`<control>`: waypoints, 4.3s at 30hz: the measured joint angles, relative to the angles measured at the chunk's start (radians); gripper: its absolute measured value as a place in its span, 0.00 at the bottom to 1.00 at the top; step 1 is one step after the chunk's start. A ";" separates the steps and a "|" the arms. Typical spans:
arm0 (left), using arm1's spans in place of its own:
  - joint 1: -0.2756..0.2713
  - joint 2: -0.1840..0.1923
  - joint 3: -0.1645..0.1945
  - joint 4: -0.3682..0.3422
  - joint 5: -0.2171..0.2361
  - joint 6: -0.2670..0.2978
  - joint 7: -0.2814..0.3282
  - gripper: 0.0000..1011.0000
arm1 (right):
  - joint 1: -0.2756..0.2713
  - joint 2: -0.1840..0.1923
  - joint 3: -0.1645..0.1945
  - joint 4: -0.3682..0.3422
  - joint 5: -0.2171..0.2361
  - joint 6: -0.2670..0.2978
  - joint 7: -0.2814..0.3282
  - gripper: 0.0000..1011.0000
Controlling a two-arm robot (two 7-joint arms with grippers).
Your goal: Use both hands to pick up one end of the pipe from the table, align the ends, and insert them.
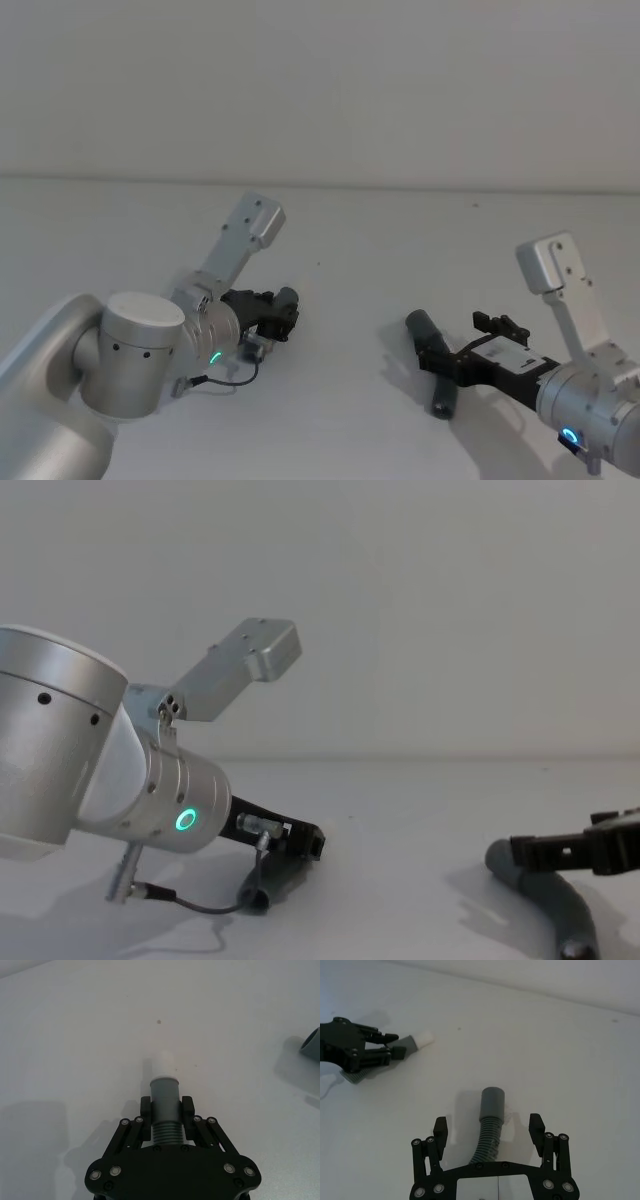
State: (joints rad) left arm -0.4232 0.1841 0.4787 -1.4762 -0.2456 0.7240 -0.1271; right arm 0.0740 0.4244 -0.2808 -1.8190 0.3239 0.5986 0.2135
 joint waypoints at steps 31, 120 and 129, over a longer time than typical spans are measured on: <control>0.000 0.000 0.000 0.000 0.000 0.000 0.000 0.34 | 0.035 -0.046 -0.039 0.084 -0.038 0.031 0.008 0.99; -0.073 0.178 0.084 -0.107 0.044 -0.284 -0.307 0.34 | 0.005 0.131 0.026 0.067 -0.053 -0.362 0.257 0.29; -0.112 0.238 0.099 -0.101 0.015 -0.364 -0.446 0.34 | 0.016 0.212 0.018 0.073 -0.048 -0.464 0.370 0.29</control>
State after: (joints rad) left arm -0.5352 0.4220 0.5776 -1.5770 -0.2307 0.3602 -0.5728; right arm 0.0900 0.6369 -0.2624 -1.7465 0.2763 0.1345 0.5835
